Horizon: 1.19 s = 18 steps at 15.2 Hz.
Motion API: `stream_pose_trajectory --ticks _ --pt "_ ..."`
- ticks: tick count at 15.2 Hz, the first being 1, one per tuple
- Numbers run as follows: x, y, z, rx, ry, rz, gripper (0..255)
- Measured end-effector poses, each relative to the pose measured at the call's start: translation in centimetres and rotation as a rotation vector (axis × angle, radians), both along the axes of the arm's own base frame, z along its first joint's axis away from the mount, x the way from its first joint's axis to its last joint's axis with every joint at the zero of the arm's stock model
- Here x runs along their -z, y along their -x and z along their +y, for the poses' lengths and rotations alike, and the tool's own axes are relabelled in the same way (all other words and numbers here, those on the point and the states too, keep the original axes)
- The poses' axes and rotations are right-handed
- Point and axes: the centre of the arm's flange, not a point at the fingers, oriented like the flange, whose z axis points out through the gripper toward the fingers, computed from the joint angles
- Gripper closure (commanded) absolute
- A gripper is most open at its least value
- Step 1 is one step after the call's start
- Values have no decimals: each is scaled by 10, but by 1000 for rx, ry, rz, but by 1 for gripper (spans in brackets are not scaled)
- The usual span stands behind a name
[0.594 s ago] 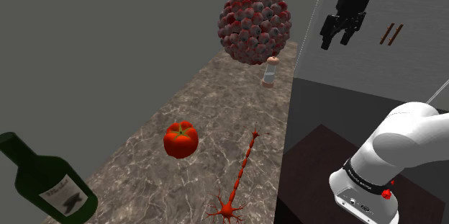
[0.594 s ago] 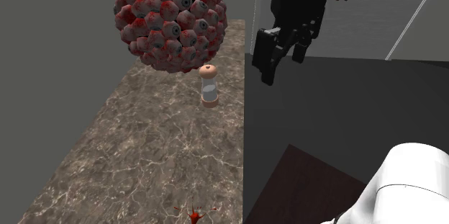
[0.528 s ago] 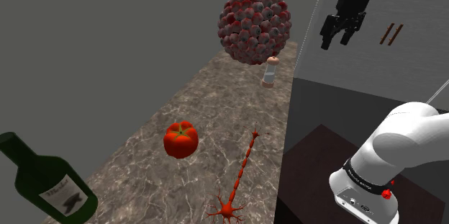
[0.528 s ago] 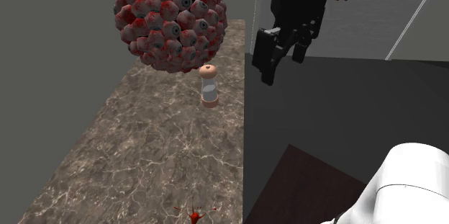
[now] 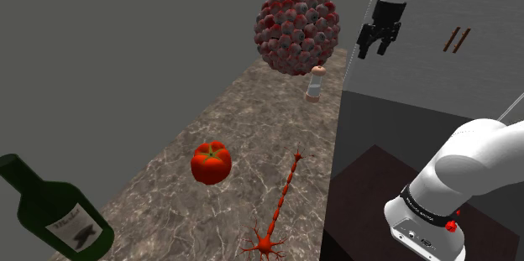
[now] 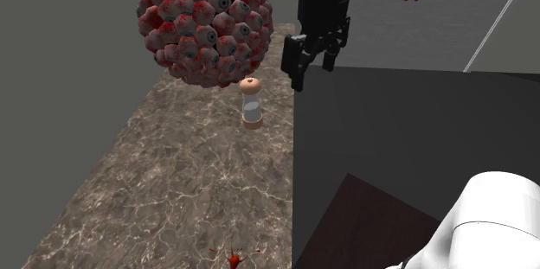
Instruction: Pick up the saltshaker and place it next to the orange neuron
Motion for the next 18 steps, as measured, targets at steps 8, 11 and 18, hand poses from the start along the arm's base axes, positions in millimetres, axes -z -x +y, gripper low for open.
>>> stream_pose_trajectory --ticks 8,11,18 --pt "48 -82 -53 -40 -55 -3 0" --pt "66 -112 -71 -55 -74 -4 0" --pt "118 -188 -116 -90 -120 -7 0"
